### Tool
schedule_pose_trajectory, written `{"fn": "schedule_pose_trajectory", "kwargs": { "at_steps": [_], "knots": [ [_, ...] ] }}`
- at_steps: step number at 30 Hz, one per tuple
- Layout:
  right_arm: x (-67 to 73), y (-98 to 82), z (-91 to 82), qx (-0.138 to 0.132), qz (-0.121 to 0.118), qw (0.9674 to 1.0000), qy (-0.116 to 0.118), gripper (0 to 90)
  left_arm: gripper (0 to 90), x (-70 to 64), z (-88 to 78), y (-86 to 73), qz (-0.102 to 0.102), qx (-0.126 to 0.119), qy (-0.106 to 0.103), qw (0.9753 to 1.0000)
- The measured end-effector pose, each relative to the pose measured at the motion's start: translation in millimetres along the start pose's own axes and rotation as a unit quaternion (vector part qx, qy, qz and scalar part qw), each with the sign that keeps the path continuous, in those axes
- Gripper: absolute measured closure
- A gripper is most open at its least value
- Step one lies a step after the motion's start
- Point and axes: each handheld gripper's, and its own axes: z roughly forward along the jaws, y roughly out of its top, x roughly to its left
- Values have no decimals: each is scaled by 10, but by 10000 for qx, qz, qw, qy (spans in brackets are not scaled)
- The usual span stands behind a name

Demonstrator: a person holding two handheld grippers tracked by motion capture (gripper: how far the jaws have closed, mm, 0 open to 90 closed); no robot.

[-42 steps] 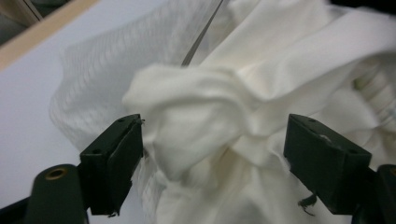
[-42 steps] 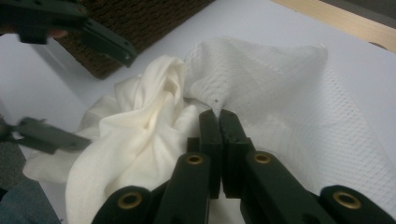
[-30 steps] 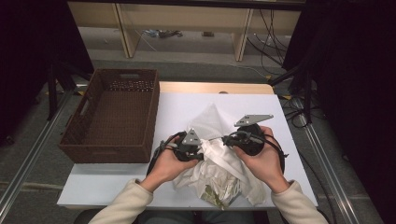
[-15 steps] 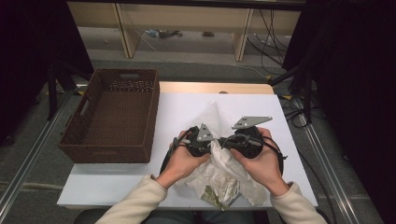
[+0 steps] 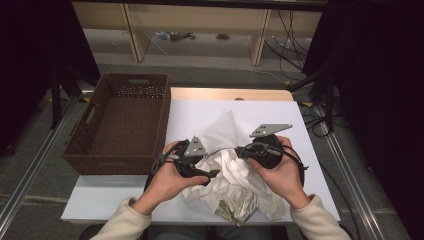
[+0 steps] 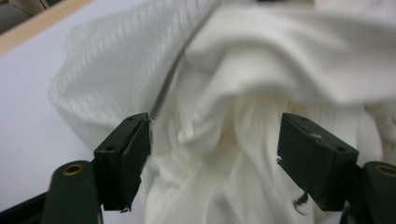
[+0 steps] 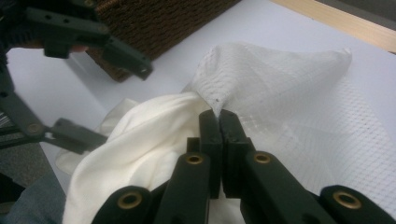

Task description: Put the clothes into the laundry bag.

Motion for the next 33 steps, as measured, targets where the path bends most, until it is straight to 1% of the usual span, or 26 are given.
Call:
{"fn": "schedule_pose_trajectory", "kwargs": {
  "at_steps": [1, 4, 5, 7, 8, 9, 10, 11, 12, 13, 15, 16, 17, 18, 19, 20, 21, 22, 23, 24, 27, 29, 30, 31, 32, 33],
  "knots": [
    [-5, 3, 4, -17, -53, 10000, 3, 900, 230, 9, 9, -56, 73, 124, -55, 9999],
    [6, 3, 14, 29, 42, 9999, 93, 900, 221, 40, 96, -209, -5, 432, -75, 9990],
    [10, 0, 14, 31, 38, 10000, 20, 900, 221, 47, 142, -247, 6, 601, -46, 9982],
    [20, -4, 33, -28, 100, 9999, 67, 900, 218, 51, 268, -302, 72, 810, -126, 9966],
    [7, -3, 38, -49, -16, 10000, 52, 900, 215, 44, 337, -324, 90, 905, -113, 9958],
    [2, -1, 34, -5, -51, 10000, 66, 900, 213, 38, 404, -346, 114, 1035, -116, 9945],
    [-2, 0, 30, 47, -61, 9999, 92, 900, 214, 39, 466, -366, 203, 1109, -44, 9936],
    [-3, -3, 32, 18, -48, 10000, 43, 900, 225, 37, 518, -382, 167, 1162, -26, 9931],
    [2, -4, 35, 72, 18, 9999, 102, 900, 275, 42, 546, -381, 188, 1259, -81, 9918],
    [13, -6, 31, 126, 139, 9998, 89, 900, 321, 46, 577, -385, 277, 1263, -56, 9916],
    [17, -9, 46, 111, 130, 9998, 106, 900, 385, 41, 609, -375, 193, 1292, -69, 9914],
    [32, -12, 60, 37, 137, 9999, 47, 900, 432, 56, 610, -357, 309, 1331, -176, 9905],
    [30, -11, 58, 67, 125, 9999, 30, 900, 503, 54, 606, -339, 326, 1363, -206, 9899],
    [19, -7, 57, 126, 27, 9999, 115, 900, 595, 35, 612, -335, 235, 1311, -283, 9907],
    [19, -8, 63, 118, -3, 9998, 129, 900, 647, 32, 601, -318, 269, 1259, -225, 9914],
    [16, -9, 72, 95, -47, 9998, 138, 900, 720, 14, 580, -305, 127, 1143, -180, 9932],
    [21, -8, 70, 116, -1, 9998, 138, 900, 768, 17, 546, -282, 82, 1064, -184, 9941],
    [19, -9, 70, 106, -19, 9999, 131, 900, 788, 19, 492, -251, 88, 1010, -200, 9946],
    [19, -9, 66, 99, -34, 9999, 103, 900, 798, 9, 451, -222, -51, 813, -223, 9964],
    [14, -7, 65, 57, -67, 9999, 136, 900, 805, 5, 407, -189, -103, 621, -222, 9978],
    [23, -6, 58, 45, -41, 9999, 133, 900, 822, -42, 283, -77, -277, 125, -255, 9992],
    [53, -4, 38, 15, 133, 9998, 141, 900, 826, -87, 243, -2, -266, -105, -222, 9993],
    [48, 2, 30, -48, 55, 9998, 162, 900, 827, -117, 237, 31, -229, -167, -177, 9994],
    [74, 2, 22, -77, 169, 9996, 194, 900, 828, -144, 238, 61, -219, -265, -161, 9993],
    [57, 10, 16, -133, -2, 9997, 223, 900, 829, -167, 240, 92, -184, -350, -151, 9991],
    [65, 15, 1, -139, 30, 9996, 228, 900, 830, -194, 232, 127, -106, -401, -103, 9991]
  ]
}}
